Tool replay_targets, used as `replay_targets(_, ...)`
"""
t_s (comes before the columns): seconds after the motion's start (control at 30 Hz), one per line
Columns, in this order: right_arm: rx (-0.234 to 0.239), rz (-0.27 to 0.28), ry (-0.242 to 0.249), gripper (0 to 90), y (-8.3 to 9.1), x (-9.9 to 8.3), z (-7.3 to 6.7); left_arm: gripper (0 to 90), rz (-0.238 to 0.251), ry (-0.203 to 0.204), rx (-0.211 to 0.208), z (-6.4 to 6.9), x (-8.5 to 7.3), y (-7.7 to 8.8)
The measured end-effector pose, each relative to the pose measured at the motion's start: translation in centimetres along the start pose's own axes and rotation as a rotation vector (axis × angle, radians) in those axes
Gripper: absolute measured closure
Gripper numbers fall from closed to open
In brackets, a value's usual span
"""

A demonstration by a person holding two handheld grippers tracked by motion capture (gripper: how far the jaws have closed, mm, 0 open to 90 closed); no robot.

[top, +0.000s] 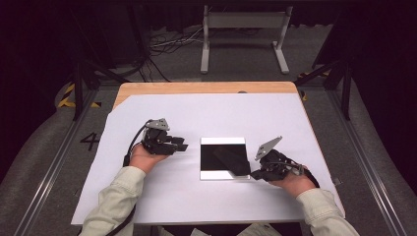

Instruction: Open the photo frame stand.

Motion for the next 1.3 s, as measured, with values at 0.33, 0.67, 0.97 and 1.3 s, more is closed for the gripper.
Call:
replay_targets(0.33,0.003,0.069,-0.016,90.0,0.7,-0.1,0.0,62.4,0.003,0.004,0.001,0.0,0.0,-0.1)
replay_targets(0.67,0.012,0.161,-0.046,90.0,1.3,-0.4,0.2,62.3,0.001,0.003,0.0,0.0,-0.1,-0.1)
replay_targets(0.97,0.001,0.199,-0.044,90.0,1.7,-0.3,0.1,61.7,0.001,0.0,0.0,-0.1,0.0,-0.1)
replay_targets(1.3,-0.019,0.227,-0.033,90.0,2.1,0.2,0.0,61.3,-0.002,0.005,-0.005,0.0,-0.1,-0.2)
Point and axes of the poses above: each handheld gripper's, and its own axes: y roughly backward along the jaws, x roughly out of its top, z roughly to its right, the point moved 1 cm from there along -y, roughly forward along the jaws, and after that the axes turned 8 degrees about -x, right-handed, at the moved point
